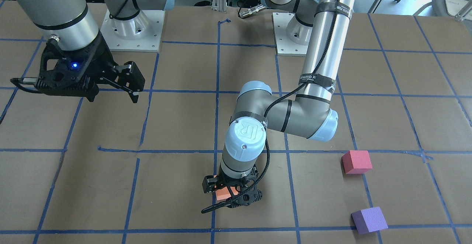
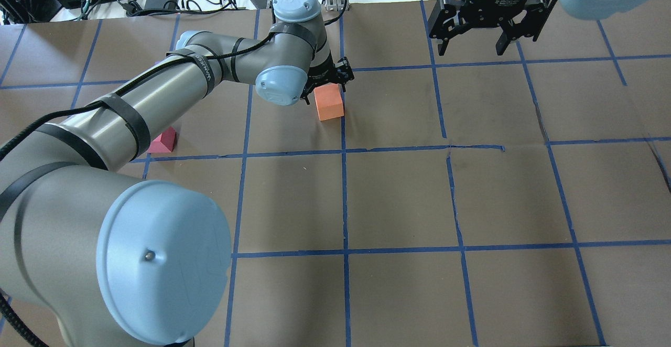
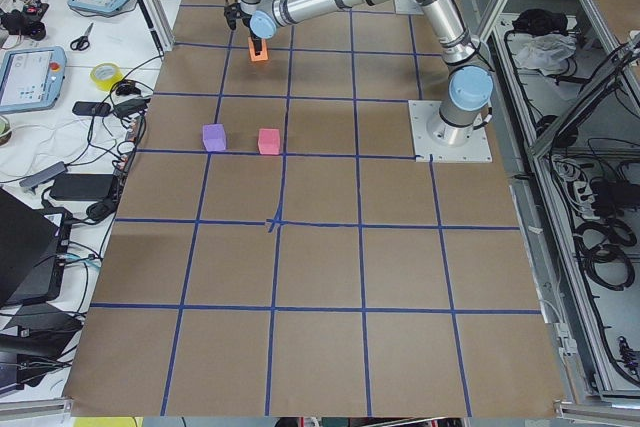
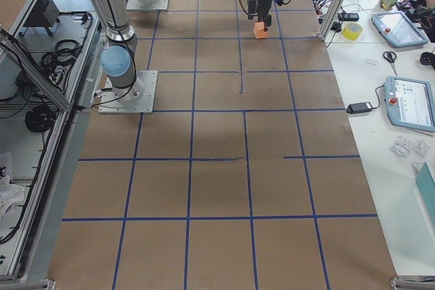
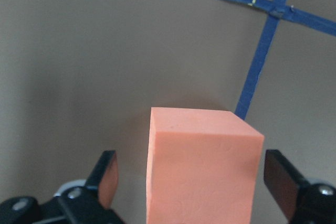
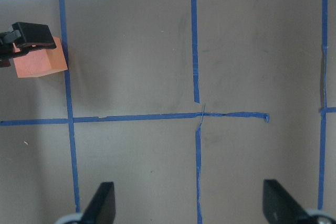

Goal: Arrange blocks in a line
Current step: 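Close the left gripper on the orange cube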

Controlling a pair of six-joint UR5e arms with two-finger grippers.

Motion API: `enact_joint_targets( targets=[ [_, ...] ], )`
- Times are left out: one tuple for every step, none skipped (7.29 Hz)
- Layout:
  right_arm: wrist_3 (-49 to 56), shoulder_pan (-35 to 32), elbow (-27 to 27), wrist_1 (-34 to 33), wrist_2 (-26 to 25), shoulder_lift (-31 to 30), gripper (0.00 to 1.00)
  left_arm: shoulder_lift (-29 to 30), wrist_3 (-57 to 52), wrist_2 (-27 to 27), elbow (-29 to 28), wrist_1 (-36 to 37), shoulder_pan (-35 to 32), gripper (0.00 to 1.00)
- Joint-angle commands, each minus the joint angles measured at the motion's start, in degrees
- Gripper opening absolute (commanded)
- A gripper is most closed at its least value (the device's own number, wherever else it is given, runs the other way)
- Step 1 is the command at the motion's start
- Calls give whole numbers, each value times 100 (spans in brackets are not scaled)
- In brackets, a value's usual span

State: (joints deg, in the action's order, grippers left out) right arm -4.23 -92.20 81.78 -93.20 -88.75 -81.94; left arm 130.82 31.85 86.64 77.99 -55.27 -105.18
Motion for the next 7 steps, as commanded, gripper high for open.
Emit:
enact_joint_targets(
  targets=[
    [1,0,14,3,-2,-6,100,110,-56,-7,-12,24,-11,100],
    [-7,-8,14,3,7,-6,100,137,-135,63,6,16,-11,91],
    [1,-9,23,3,7,-6,100,128,-292,3,6,16,-11,61],
    [1,-9,23,3,7,-6,100,128,-285,-24,6,7,-3,35],
    [-7,-9,23,3,7,-6,100,-11,-328,-250,41,-71,-3,2],
    [-7,-9,23,3,16,-6,100,-117,-355,-227,-3,-307,41,0],
    [-7,-9,23,3,16,-6,100,-222,-555,-226,49,-457,163,0]
  ],
)
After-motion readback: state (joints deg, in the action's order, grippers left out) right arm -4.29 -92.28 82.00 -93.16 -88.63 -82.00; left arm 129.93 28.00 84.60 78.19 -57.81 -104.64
